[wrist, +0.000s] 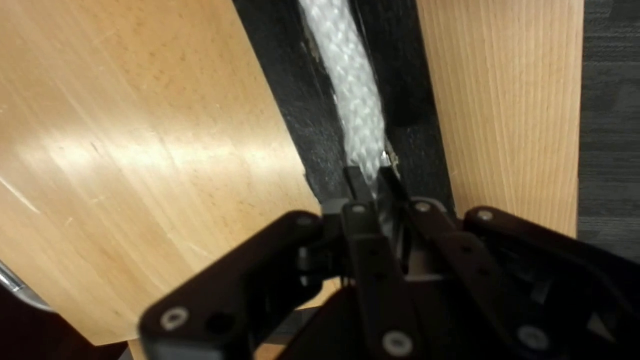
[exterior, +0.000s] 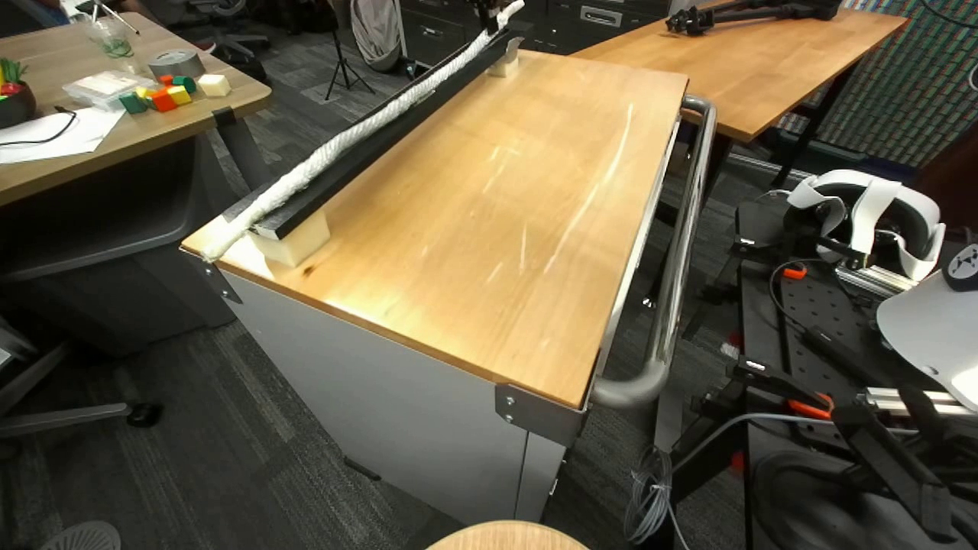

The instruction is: Put the rope along the center of the black object

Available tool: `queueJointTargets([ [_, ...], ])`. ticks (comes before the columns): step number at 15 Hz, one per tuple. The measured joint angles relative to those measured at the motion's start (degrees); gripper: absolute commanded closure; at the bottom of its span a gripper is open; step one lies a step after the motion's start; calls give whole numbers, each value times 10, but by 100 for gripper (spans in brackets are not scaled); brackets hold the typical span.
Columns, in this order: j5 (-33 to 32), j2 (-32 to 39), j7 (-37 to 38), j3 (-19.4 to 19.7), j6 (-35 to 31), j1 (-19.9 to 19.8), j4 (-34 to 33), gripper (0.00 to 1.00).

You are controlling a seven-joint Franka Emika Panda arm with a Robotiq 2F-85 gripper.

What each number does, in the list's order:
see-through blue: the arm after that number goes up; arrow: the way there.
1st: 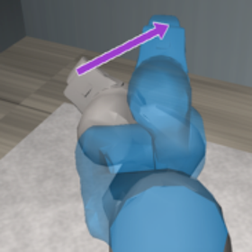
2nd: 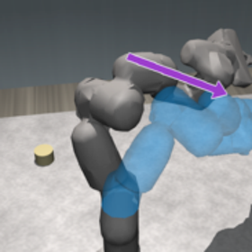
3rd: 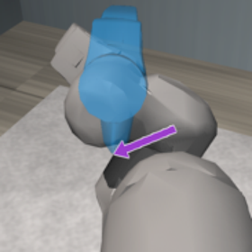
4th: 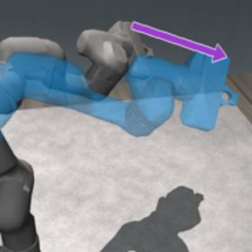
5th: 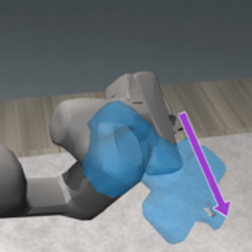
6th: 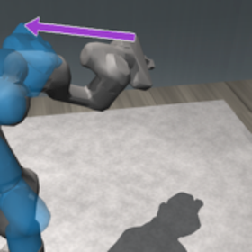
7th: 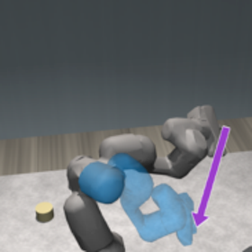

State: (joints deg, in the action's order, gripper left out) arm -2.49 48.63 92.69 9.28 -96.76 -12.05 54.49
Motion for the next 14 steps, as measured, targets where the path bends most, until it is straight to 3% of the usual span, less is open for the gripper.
queueJointTargets([
  [5,-2,0,-5,0,-42,1,0,98],
  [14,-2,5,-6,-1,-24,0,0,98],
])
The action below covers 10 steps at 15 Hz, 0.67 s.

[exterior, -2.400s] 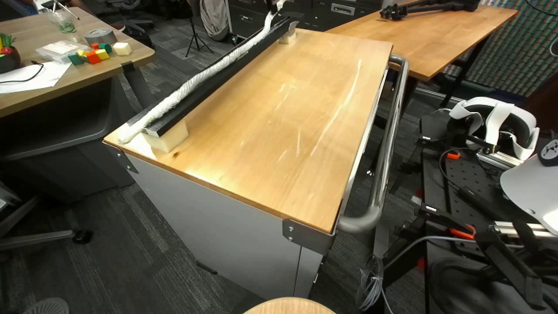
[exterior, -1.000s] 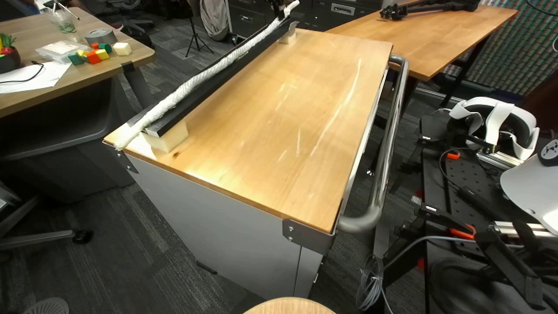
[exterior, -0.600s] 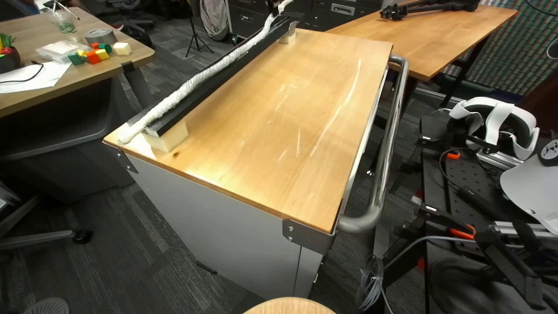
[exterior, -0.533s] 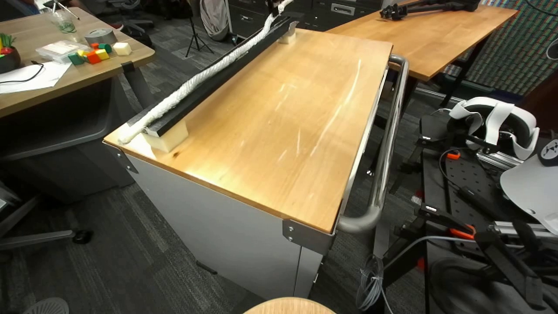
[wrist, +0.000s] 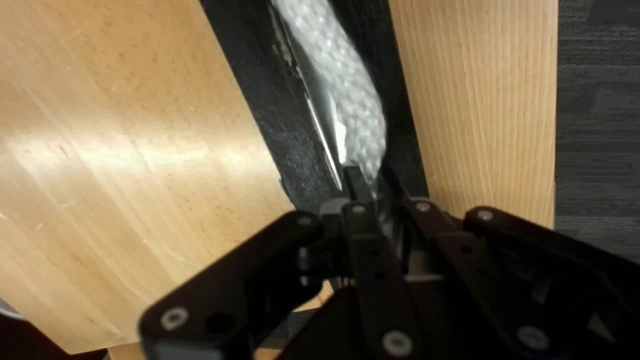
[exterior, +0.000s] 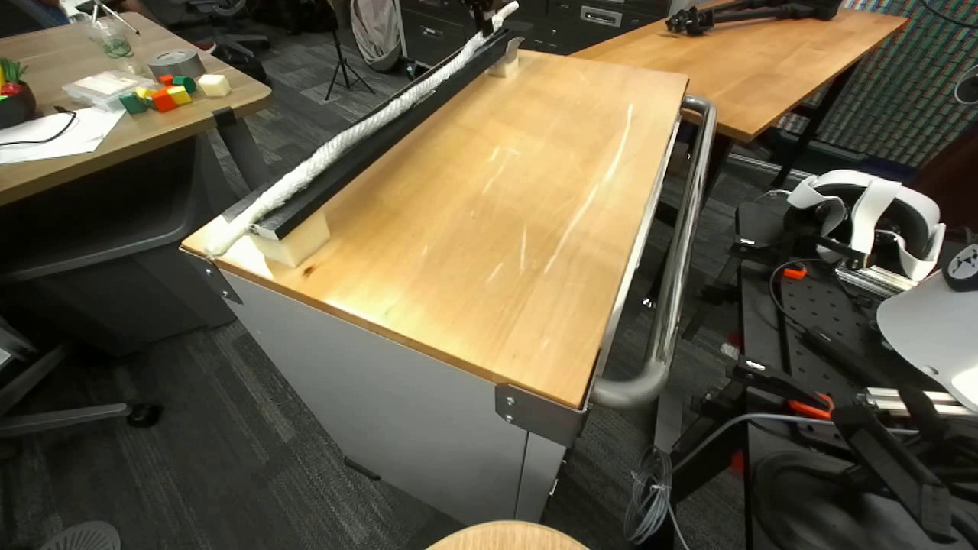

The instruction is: Put the rope along the center of the black object

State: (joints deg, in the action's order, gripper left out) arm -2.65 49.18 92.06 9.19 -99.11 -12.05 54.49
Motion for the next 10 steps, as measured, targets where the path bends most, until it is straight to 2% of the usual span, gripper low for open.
queueJointTargets([
  [8,0,0,-15,-9,13,4,-2,98],
  [9,0,0,-17,-9,13,6,-2,95],
  [10,0,0,-19,-9,13,7,-2,82],
])
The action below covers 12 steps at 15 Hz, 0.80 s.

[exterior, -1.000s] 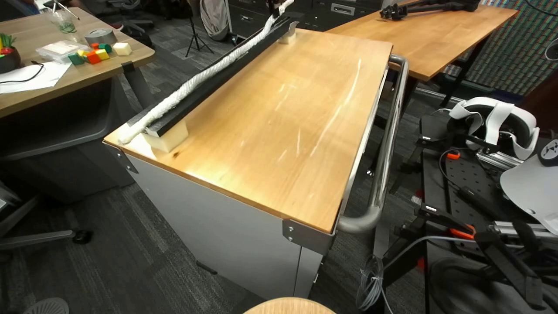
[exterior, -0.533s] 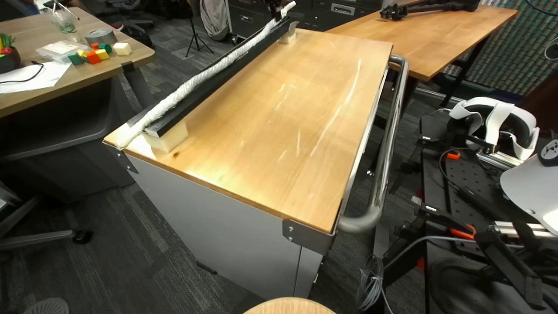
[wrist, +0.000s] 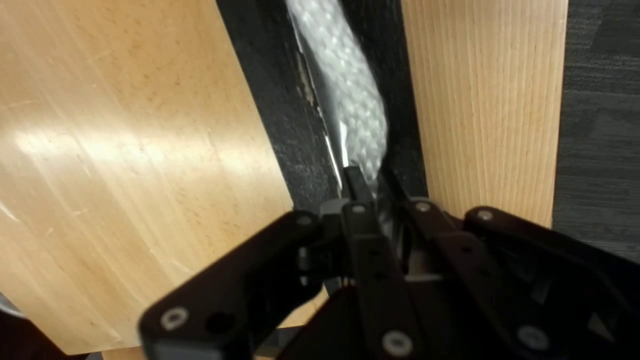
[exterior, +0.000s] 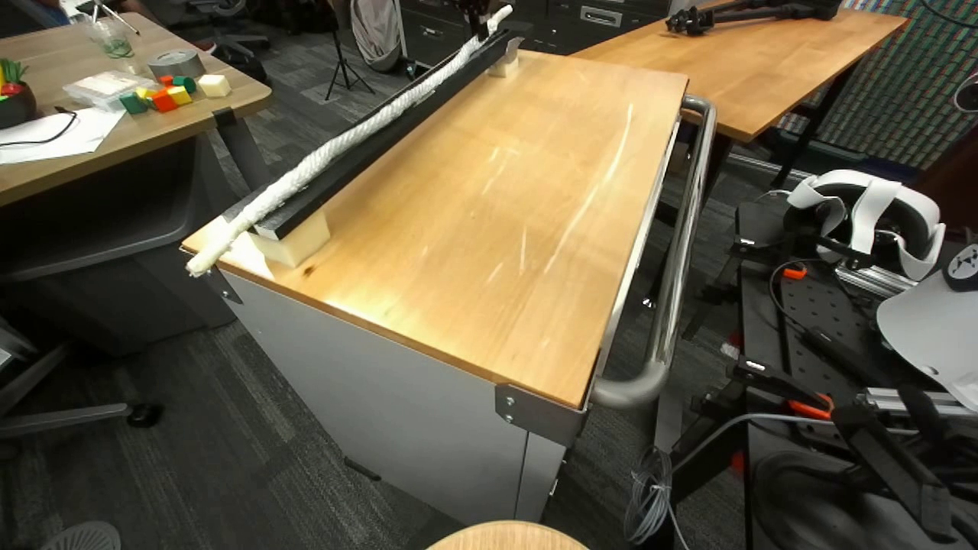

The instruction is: Put the rope along the center of the black object

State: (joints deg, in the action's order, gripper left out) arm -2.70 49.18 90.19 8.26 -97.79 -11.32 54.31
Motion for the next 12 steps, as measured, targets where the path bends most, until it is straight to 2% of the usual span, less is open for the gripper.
queueJointTargets([
  [1,0,0,-3,0,0,1,0,80],
  [5,0,6,-38,-1,0,0,0,97],
  [9,11,12,-75,-13,7,-15,-8,89],
  [12,17,12,-96,-20,11,-25,-9,88],
])
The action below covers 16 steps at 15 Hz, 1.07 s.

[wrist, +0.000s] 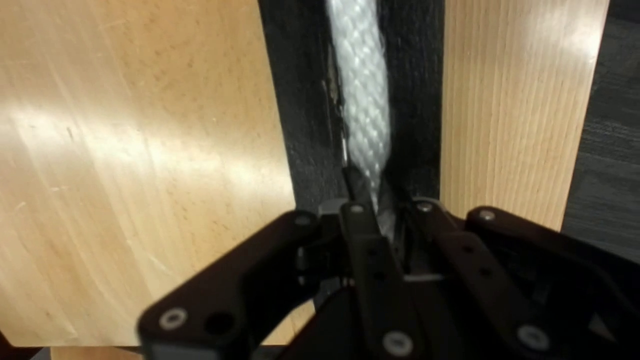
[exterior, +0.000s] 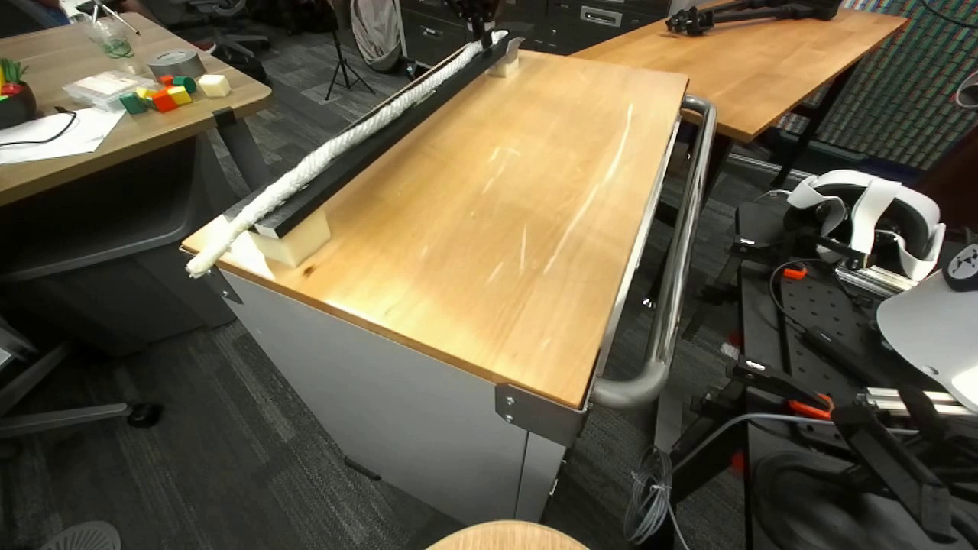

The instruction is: Put the rope along the center of the black object

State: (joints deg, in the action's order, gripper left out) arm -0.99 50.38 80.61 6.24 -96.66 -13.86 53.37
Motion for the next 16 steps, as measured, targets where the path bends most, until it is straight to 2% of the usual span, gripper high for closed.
queueJointTargets([
  [13,2,1,-30,-7,8,-17,-6,93],
  [15,2,1,-31,-7,8,-21,-6,90],
  [16,2,1,-31,-7,8,-23,-7,78],
])
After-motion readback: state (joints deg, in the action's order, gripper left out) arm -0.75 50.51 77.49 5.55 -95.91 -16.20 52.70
